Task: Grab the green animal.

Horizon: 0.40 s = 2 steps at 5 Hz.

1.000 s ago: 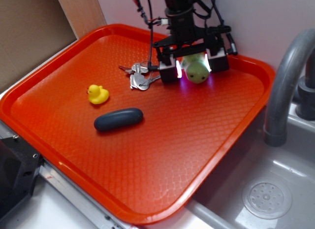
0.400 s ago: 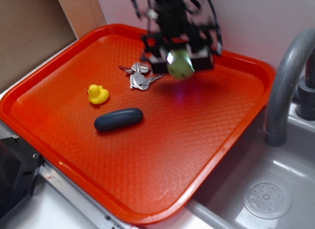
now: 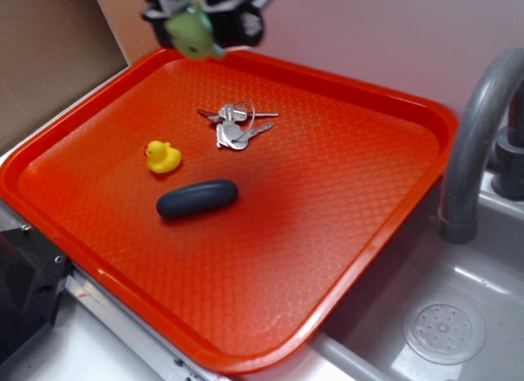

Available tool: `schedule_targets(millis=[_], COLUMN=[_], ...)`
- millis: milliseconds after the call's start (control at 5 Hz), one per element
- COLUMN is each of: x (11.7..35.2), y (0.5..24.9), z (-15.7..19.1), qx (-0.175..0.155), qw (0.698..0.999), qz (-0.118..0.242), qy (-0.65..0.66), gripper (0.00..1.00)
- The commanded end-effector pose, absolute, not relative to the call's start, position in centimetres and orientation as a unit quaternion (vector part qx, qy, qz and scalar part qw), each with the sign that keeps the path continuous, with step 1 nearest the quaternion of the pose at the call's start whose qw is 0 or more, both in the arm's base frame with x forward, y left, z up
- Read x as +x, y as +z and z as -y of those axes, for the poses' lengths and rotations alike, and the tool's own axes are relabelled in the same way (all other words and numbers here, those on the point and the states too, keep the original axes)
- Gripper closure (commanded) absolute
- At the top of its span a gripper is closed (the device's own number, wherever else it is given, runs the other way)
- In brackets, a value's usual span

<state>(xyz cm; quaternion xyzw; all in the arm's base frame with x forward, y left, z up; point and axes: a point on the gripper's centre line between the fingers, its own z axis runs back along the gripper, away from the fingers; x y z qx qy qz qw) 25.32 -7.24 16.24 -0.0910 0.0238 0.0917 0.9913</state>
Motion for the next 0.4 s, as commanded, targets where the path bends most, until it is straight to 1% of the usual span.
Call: schedule_targets(millis=[0, 200], x=[22.21, 21.95], y=[24.54, 24.86], z=[5.10, 5.47], qx=[-0.119, -0.130], qw=[0.987, 0.988], qz=[0.035, 0.036], qy=[0.098, 0.076], gripper=[1.00, 1.00])
